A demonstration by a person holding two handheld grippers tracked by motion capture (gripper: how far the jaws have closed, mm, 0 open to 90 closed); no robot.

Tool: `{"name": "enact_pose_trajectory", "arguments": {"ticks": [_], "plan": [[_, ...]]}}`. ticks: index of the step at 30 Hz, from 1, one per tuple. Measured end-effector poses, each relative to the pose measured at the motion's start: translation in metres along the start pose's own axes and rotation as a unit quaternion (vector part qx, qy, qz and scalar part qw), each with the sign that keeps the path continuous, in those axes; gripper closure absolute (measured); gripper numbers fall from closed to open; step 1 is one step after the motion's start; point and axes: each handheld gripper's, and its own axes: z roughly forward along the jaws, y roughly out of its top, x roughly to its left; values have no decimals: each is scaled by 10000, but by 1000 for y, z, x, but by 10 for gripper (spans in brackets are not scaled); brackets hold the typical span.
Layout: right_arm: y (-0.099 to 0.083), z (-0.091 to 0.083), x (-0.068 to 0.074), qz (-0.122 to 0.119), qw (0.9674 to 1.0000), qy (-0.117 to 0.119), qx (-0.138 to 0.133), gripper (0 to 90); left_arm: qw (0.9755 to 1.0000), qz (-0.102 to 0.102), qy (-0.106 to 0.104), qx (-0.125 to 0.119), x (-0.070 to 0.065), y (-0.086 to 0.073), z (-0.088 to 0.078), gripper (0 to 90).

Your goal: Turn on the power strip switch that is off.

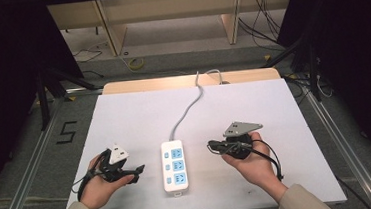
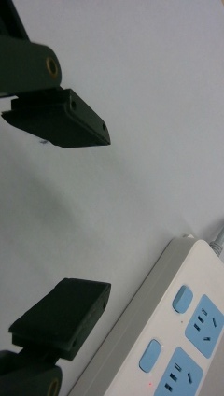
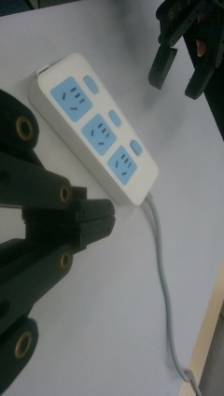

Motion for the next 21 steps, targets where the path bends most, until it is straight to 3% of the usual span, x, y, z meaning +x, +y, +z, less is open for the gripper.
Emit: {"name": "enact_pose_trajectory", "arguments": {"ticks": [21], "plan": [[10,13,14,-113,9999,42,78,900,10000,63,20,23,0,0,0,246]]}}
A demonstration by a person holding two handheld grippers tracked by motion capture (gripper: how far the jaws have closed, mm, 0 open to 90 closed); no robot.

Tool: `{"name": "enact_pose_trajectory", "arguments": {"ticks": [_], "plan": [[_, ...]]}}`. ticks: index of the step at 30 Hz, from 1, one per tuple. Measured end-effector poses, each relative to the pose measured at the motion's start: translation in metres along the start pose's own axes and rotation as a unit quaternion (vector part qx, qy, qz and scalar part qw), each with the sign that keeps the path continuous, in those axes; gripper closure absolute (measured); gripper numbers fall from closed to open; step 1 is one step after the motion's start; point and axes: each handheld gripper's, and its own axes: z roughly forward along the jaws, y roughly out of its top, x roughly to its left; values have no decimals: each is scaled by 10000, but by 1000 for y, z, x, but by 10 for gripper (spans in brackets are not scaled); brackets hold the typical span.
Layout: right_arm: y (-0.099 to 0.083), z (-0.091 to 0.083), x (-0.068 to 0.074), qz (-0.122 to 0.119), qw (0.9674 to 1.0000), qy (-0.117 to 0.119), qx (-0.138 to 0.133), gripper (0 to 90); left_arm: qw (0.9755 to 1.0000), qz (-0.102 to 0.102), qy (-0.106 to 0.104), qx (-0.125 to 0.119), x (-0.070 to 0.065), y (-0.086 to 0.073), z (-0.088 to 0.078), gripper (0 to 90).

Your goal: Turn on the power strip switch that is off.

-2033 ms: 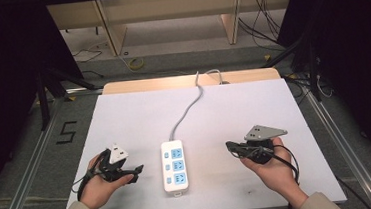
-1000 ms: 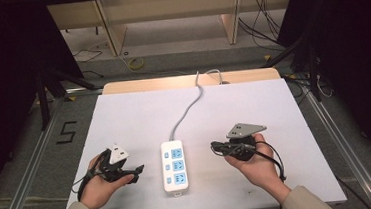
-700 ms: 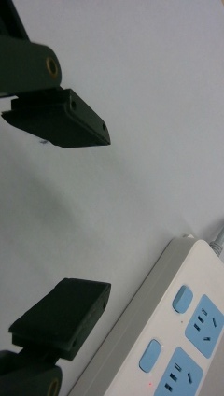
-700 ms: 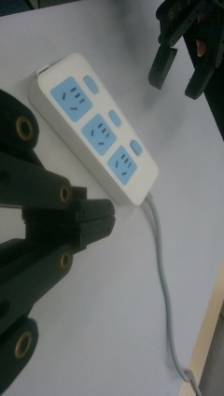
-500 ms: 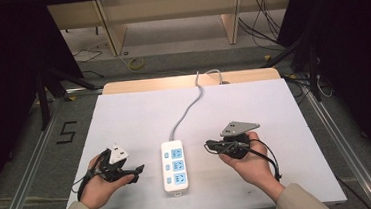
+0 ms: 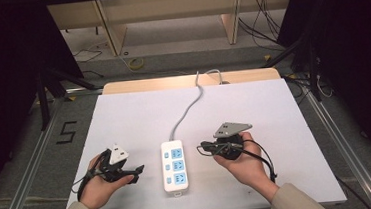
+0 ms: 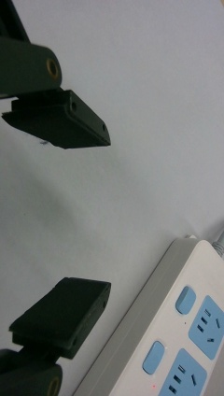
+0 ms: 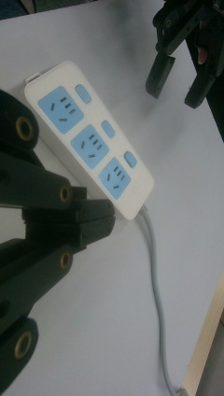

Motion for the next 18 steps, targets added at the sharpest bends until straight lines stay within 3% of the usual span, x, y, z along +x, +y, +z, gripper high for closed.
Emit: {"name": "enact_pose_trajectory", "arguments": {"ticks": [18], "plan": [[9,5,0,-25,10000,-11,26,900,10000,1,24,-31,1,0,-1,244]]}}
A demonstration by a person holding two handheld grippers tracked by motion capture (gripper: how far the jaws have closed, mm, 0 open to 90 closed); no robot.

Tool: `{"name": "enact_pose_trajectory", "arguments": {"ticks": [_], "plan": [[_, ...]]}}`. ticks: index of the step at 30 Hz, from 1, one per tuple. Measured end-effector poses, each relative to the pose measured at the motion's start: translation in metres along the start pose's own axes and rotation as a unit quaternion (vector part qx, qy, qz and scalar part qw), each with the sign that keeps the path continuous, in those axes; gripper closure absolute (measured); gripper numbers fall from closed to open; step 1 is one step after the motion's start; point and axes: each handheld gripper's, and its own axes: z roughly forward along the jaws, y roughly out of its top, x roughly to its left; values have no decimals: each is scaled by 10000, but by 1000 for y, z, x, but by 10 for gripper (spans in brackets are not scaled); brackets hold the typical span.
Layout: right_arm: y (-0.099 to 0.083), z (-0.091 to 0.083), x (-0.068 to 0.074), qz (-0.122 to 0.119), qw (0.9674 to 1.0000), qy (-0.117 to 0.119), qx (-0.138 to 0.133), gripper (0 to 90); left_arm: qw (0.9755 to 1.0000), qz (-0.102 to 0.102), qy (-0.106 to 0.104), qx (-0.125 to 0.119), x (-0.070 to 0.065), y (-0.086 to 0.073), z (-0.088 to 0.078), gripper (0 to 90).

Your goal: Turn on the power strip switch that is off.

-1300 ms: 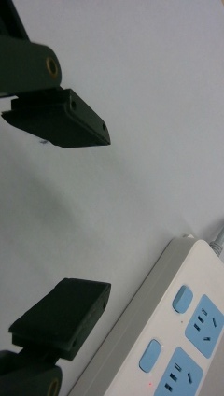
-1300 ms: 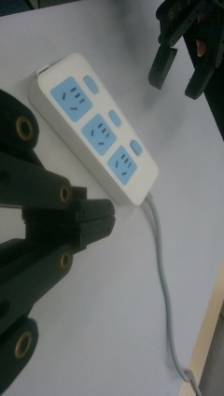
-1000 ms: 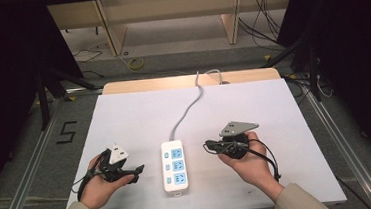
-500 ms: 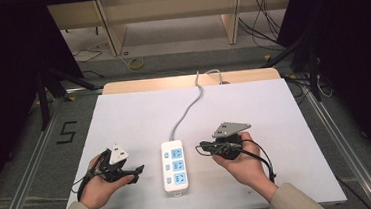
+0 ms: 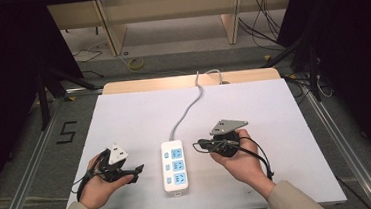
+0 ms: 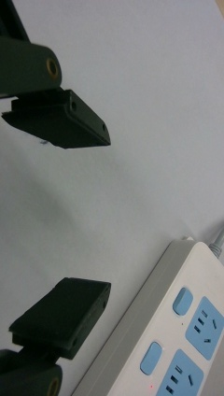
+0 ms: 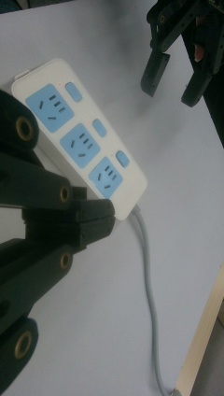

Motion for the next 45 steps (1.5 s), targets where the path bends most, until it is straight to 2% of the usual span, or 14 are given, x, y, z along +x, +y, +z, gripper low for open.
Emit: {"name": "enact_pose_trajectory", "arguments": {"ticks": [23,27,30,33,37,45], "plan": [[12,15,10,-216,9997,38,65,900,10000,-16,-13,-10,0,1,1,245],[13,18,10,-185,9998,51,97,900,10000,-81,-58,2,-1,0,2,245],[16,19,11,-187,9998,70,77,900,10000,-28,-82,10,-2,0,3,244],[18,21,14,-166,9998,108,83,900,9999,-95,-70,3,-1,0,2,243],[21,23,16,-219,9996,118,104,900,10000,-75,-62,-9,-1,0,2,244],[22,28,16,-132,9996,168,210,900,10000,-54,-66,0,-2,0,2,243]]}}
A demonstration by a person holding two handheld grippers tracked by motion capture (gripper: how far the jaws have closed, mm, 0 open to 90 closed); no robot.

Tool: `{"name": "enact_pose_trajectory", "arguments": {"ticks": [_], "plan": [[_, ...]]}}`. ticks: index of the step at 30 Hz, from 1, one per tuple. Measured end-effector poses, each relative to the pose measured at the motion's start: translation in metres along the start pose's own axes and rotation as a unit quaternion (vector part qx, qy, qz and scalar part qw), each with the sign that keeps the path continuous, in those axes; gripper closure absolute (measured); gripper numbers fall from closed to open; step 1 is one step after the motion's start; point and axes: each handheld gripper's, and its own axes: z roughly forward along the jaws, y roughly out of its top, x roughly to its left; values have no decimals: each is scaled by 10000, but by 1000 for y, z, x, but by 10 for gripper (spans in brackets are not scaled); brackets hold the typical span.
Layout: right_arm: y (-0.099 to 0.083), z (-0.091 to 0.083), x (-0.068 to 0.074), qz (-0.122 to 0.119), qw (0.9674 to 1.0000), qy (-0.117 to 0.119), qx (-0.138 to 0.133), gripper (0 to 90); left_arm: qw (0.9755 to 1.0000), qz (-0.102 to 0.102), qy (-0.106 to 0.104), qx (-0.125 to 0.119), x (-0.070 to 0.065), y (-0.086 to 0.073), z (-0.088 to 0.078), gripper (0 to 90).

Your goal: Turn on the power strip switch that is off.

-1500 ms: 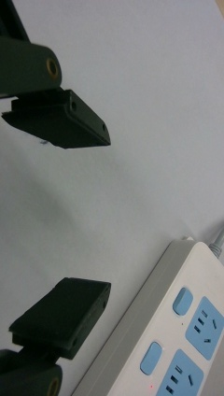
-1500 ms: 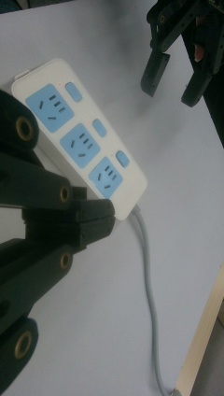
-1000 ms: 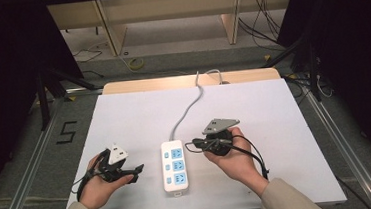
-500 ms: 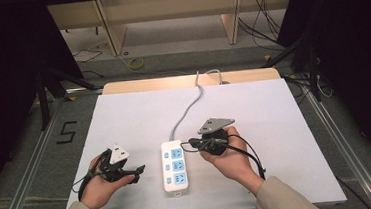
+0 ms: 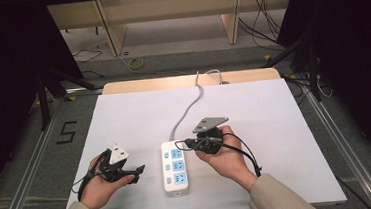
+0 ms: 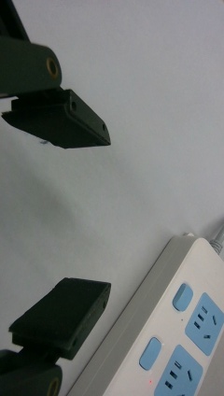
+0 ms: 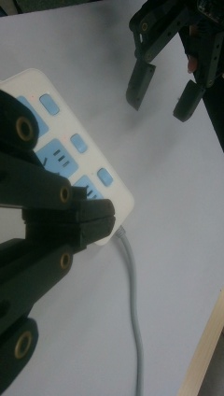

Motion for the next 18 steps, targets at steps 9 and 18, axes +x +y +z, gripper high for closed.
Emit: {"name": "enact_pose_trajectory", "arguments": {"ticks": [9,18], "plan": [[7,9,2,-35,10000,43,63,900,10000,-28,-11,24,1,0,1,243],[15,23,7,-88,9997,114,188,900,10000,-72,-13,-5,1,-1,0,243]]}}
